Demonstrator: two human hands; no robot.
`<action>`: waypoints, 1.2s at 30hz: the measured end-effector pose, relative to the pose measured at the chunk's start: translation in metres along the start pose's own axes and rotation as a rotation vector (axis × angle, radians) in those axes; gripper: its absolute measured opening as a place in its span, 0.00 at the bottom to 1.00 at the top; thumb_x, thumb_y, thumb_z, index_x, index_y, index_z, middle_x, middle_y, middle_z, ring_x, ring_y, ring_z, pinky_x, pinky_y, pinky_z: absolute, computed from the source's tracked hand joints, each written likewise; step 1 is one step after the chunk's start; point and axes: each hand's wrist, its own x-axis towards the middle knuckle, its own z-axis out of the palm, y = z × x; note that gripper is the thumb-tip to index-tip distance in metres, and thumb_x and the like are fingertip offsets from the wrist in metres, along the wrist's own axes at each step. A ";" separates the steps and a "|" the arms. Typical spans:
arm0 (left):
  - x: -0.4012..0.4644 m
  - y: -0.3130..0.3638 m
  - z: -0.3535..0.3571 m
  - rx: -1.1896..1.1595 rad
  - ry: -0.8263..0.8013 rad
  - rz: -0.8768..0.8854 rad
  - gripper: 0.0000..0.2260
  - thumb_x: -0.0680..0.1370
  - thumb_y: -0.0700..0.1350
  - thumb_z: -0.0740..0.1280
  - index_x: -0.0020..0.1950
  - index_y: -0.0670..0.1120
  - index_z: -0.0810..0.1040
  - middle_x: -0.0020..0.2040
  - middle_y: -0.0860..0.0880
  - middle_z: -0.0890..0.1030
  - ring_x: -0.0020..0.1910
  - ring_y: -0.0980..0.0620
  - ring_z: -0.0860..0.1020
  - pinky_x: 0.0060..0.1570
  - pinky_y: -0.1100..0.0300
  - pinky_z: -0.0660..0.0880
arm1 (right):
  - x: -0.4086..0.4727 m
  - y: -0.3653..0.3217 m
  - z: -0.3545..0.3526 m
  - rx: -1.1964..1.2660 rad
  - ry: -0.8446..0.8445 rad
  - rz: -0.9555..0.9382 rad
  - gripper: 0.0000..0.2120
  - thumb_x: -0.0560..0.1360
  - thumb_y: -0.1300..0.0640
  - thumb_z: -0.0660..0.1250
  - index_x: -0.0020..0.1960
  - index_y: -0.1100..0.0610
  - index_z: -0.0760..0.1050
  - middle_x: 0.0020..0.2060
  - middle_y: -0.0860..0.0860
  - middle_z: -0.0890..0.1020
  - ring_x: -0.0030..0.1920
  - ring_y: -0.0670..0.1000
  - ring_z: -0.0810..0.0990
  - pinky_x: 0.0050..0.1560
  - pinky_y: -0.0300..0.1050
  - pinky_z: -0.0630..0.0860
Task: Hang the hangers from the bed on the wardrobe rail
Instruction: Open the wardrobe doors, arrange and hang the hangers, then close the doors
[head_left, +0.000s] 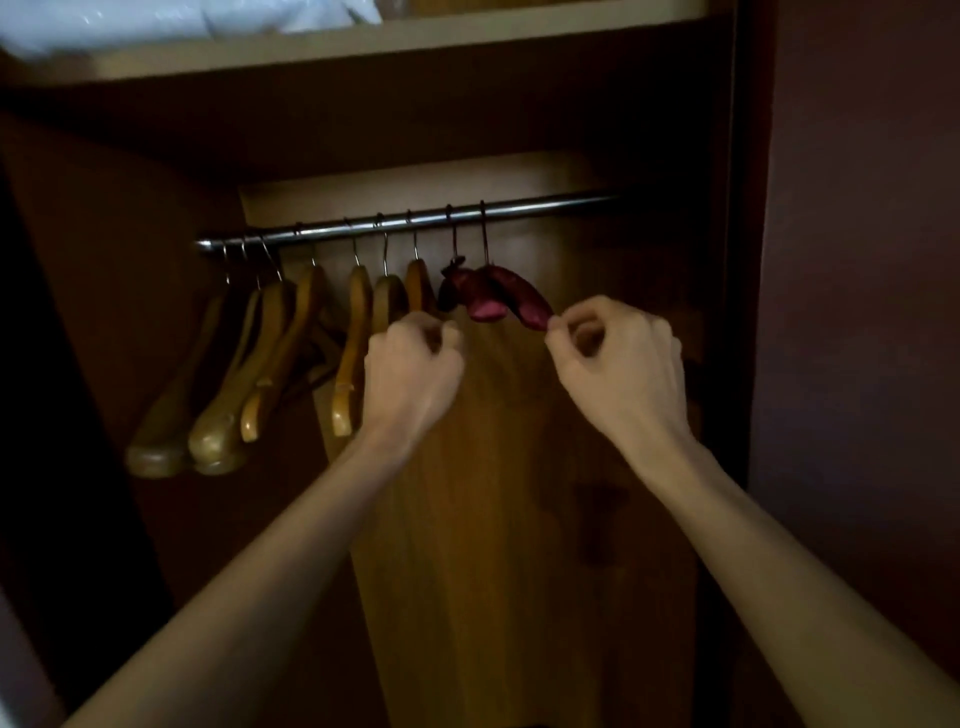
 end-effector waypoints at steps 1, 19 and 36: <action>0.017 0.001 -0.003 -0.050 -0.014 -0.075 0.11 0.84 0.52 0.61 0.55 0.47 0.79 0.38 0.47 0.84 0.33 0.54 0.82 0.35 0.60 0.83 | 0.014 -0.008 0.006 -0.026 0.019 -0.001 0.17 0.79 0.43 0.65 0.60 0.53 0.80 0.48 0.48 0.84 0.38 0.41 0.78 0.35 0.29 0.67; 0.155 0.007 0.052 -0.742 -0.529 -0.582 0.14 0.80 0.47 0.69 0.64 0.43 0.77 0.56 0.43 0.82 0.52 0.47 0.82 0.47 0.57 0.82 | 0.099 -0.045 0.072 -0.153 -0.343 0.246 0.24 0.74 0.43 0.72 0.64 0.55 0.75 0.46 0.50 0.78 0.51 0.53 0.82 0.47 0.46 0.79; 0.103 -0.016 0.128 -0.706 -0.668 -0.839 0.09 0.82 0.49 0.66 0.53 0.43 0.79 0.40 0.45 0.81 0.35 0.48 0.80 0.23 0.60 0.77 | 0.032 0.002 0.071 -0.222 -0.383 0.313 0.21 0.75 0.46 0.71 0.62 0.57 0.76 0.50 0.55 0.83 0.50 0.56 0.83 0.50 0.51 0.82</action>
